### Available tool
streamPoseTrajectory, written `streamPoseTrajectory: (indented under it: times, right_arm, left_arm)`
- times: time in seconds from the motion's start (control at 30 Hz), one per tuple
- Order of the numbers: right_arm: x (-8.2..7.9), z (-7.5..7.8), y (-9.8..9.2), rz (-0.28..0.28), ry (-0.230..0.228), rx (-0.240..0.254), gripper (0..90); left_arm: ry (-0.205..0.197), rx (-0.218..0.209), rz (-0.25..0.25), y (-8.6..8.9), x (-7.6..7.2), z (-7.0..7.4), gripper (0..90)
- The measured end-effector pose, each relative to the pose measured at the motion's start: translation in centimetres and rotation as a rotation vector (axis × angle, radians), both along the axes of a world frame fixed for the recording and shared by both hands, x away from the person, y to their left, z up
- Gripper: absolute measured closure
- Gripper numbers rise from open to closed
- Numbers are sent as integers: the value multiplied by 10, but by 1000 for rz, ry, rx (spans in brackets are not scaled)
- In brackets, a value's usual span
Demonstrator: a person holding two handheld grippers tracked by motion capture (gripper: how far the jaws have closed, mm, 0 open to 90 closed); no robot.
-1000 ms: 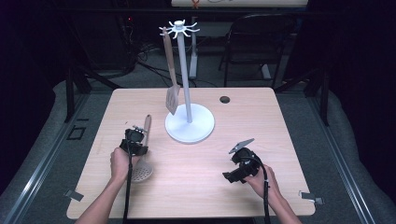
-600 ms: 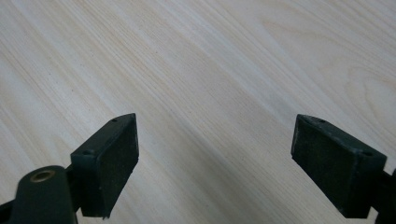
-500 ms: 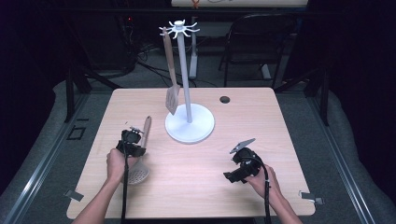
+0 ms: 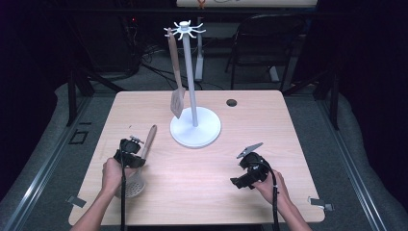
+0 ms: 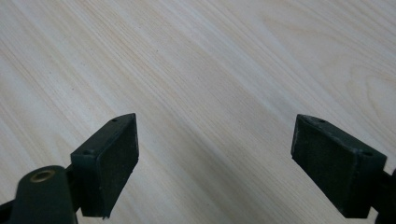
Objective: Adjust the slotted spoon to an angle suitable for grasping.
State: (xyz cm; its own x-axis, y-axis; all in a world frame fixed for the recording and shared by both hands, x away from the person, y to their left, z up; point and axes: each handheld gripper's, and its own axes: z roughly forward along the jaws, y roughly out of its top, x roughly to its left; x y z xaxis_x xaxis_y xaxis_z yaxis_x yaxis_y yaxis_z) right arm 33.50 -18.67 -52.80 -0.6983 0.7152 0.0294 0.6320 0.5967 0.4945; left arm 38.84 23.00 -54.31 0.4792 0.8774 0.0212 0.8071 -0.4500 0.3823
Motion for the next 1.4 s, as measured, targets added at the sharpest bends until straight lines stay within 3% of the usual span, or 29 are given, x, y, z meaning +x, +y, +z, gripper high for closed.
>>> streamPoseTrajectory:
  times: [0.53, 0.7, 0.83, 0.97, 1.13, 1.4]
  right_arm:
    - [1, -1, -1, 2, 3, -5, 149]
    - [1, -2, 0, 0, 5, 3, 149]
    - [1, -1, 1, 3, -2, -1, 149]
    - [1, -1, 1, -4, 7, -3, 150]
    - [2, -1, 1, -1, 9, -6, 149]
    - [2, -2, 0, -1, 2, -3, 149]
  left_arm:
    - [43, 7, -28, 16, -29, 4, 770]
    - [39, 2, -31, 18, -34, 7, 769]
    - [26, -13, -23, 13, -28, 12, 641]
    - [3, -11, -19, 4, -16, 16, 600]
    - [-13, -15, -13, -6, -1, 17, 608]
    - [37, 16, 2, -7, 13, 4, 658]
